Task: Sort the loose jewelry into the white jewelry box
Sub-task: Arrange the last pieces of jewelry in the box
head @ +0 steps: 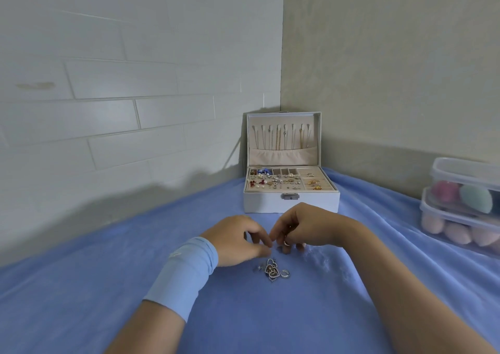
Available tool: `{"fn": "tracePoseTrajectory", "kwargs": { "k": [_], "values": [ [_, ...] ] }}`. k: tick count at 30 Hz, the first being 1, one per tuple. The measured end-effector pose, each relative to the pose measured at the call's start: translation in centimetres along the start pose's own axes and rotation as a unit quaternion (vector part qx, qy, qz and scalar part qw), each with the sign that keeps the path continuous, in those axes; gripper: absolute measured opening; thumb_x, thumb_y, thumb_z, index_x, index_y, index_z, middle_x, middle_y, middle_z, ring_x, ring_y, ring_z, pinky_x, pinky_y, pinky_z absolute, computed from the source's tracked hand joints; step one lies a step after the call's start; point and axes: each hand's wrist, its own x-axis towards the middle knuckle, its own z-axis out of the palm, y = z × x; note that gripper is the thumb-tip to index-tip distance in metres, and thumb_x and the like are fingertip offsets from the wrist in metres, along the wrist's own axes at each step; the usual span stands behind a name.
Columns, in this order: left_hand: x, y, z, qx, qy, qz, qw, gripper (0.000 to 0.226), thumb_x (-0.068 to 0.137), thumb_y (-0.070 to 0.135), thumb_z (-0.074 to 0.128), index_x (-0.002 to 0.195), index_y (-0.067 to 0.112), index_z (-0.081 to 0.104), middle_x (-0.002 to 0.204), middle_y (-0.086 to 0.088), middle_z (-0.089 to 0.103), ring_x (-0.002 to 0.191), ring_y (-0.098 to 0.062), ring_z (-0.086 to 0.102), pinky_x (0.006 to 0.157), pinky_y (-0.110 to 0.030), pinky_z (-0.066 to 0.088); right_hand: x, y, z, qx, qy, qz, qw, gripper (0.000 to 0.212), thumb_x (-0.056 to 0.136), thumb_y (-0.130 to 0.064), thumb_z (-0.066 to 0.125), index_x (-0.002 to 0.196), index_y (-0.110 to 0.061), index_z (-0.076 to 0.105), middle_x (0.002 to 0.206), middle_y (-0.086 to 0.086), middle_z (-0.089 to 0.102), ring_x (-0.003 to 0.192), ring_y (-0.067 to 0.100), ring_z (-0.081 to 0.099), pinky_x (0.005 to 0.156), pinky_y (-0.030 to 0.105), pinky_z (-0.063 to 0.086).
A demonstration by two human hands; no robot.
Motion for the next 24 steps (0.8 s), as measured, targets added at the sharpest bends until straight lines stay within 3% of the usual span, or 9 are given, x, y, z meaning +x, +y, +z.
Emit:
{"fn": "tracePoseTrajectory", "kwargs": {
  "k": [4,7,11,13,15,17,21,24],
  "values": [
    [0.0,1.3,0.6,0.050,-0.069,0.007,0.996,0.016,0.079,0.046,0.075,0.093,0.039,0.076,0.093,0.017,0.054,0.080,0.001,0.052,0.073,-0.017,0.039,-0.3,0.3,-0.2,0.053,0.020,-0.022,0.998,0.028,0.082,0.012,0.066,0.102,-0.005,0.077,0.090,0.013,0.076,0.082,0.020,0.076,0.063,0.028,0.058],
    [0.1,1.1,0.3,0.012,-0.045,-0.011,0.999,0.007,0.078,0.040,0.077,0.079,0.035,0.073,0.085,0.016,0.061,0.075,-0.002,0.055,0.071,-0.020,0.046,-0.2,0.3,-0.4,0.051,0.051,-0.027,0.997,0.028,0.080,0.010,0.070,0.100,-0.008,0.077,0.089,0.008,0.078,0.081,0.019,0.076,0.053,0.026,0.054],
    [0.1,0.2,0.1,-0.099,-0.015,-0.017,0.995,0.007,0.085,0.028,0.073,0.079,0.029,0.069,0.081,0.010,0.072,0.073,-0.005,0.064,0.076,-0.022,0.051,-0.2,0.4,-0.4,0.044,0.067,-0.028,0.996,0.031,0.082,0.010,0.065,0.100,-0.012,0.078,0.090,0.005,0.078,0.076,0.012,0.071,0.050,0.020,0.046],
    [0.1,0.0,0.0,-0.162,0.002,-0.017,0.987,0.005,0.089,0.020,0.068,0.085,0.020,0.067,0.085,0.004,0.076,0.072,-0.011,0.067,0.082,-0.031,0.053,-0.2,0.5,-0.5,0.033,0.067,-0.028,0.997,0.036,0.086,0.010,0.058,0.102,-0.014,0.078,0.094,0.003,0.078,0.075,0.009,0.068,0.053,0.020,0.046],
    [0.2,-0.2,0.0,-0.194,0.026,-0.018,0.980,0.003,0.092,0.014,0.064,0.090,0.016,0.064,0.086,0.003,0.077,0.070,-0.013,0.067,0.078,-0.032,0.053,-0.2,0.5,-0.5,0.027,0.064,-0.026,0.997,0.041,0.087,0.010,0.052,0.101,-0.017,0.079,0.095,-0.001,0.078,0.074,0.007,0.065,0.056,0.021,0.047],
    [0.3,-0.3,-0.1,-0.217,0.050,-0.025,0.974,0.006,0.095,0.014,0.061,0.097,0.018,0.064,0.085,0.005,0.077,0.070,-0.011,0.066,0.068,-0.025,0.050,-0.1,0.5,-0.4,0.025,0.059,-0.023,0.998,0.044,0.086,0.010,0.049,0.097,-0.020,0.080,0.093,-0.003,0.078,0.074,0.007,0.063,0.060,0.022,0.047],
    [0.4,-0.3,0.2,-0.357,0.069,-0.043,0.930,0.018,0.099,0.007,0.055,0.106,0.017,0.068,0.081,-0.001,0.073,0.075,-0.014,0.068,0.071,-0.026,0.056,0.2,0.5,-0.2,0.052,0.056,-0.020,0.997,0.049,0.083,0.012,0.043,0.094,-0.017,0.081,0.086,0.001,0.076,0.075,0.009,0.064,0.065,0.025,0.050],
    [0.5,-0.2,0.2,-0.421,0.073,-0.050,0.903,0.020,0.099,0.003,0.053,0.103,0.012,0.070,0.079,-0.003,0.071,0.074,-0.015,0.069,0.070,-0.026,0.058,0.2,0.5,-0.1,0.000,0.033,0.006,0.999,0.039,0.085,0.001,0.054,0.098,-0.024,0.081,0.080,-0.009,0.073,0.072,0.005,0.063,0.070,0.020,0.051]
  ]
}}
